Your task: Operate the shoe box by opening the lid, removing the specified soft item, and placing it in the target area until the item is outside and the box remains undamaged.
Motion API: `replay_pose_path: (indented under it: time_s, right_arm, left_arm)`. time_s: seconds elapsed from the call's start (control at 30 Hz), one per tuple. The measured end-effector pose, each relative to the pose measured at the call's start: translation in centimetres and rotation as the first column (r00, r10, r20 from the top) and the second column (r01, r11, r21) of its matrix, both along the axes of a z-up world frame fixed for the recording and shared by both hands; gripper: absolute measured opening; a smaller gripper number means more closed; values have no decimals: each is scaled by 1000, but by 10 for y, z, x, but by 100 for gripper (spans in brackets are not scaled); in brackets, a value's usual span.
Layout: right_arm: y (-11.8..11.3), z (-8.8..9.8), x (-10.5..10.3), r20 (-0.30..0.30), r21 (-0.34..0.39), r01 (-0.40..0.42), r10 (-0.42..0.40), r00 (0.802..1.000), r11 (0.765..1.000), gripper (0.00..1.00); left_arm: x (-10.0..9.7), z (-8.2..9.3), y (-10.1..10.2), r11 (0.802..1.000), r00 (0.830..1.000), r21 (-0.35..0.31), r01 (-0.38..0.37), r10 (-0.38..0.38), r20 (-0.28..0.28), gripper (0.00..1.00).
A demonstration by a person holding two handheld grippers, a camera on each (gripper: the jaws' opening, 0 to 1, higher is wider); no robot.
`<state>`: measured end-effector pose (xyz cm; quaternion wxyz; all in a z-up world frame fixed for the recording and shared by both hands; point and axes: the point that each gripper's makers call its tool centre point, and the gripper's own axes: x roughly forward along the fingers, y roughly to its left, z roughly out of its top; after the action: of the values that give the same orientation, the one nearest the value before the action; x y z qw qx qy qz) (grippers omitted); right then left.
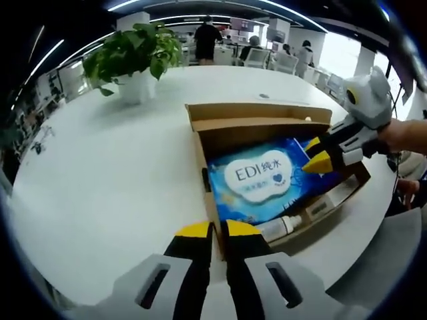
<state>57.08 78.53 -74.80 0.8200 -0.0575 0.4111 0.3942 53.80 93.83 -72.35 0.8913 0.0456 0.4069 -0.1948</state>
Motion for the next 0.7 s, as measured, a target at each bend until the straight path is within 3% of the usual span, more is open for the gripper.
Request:
replay_pose_path:
  time_s: [0.33, 0.7]
  right_arm:
    - [1, -6, 5, 8, -18, 19, -19, 1000, 1000, 5]
    - [0, 4, 3, 2, 18, 40, -40, 999, 999, 0]
  left_arm:
    - [1, -1, 1, 1000, 1000, -8, -12, 12, 2, 4]
    - [1, -2, 1, 1000, 1000, -4, -14, 14, 4, 4]
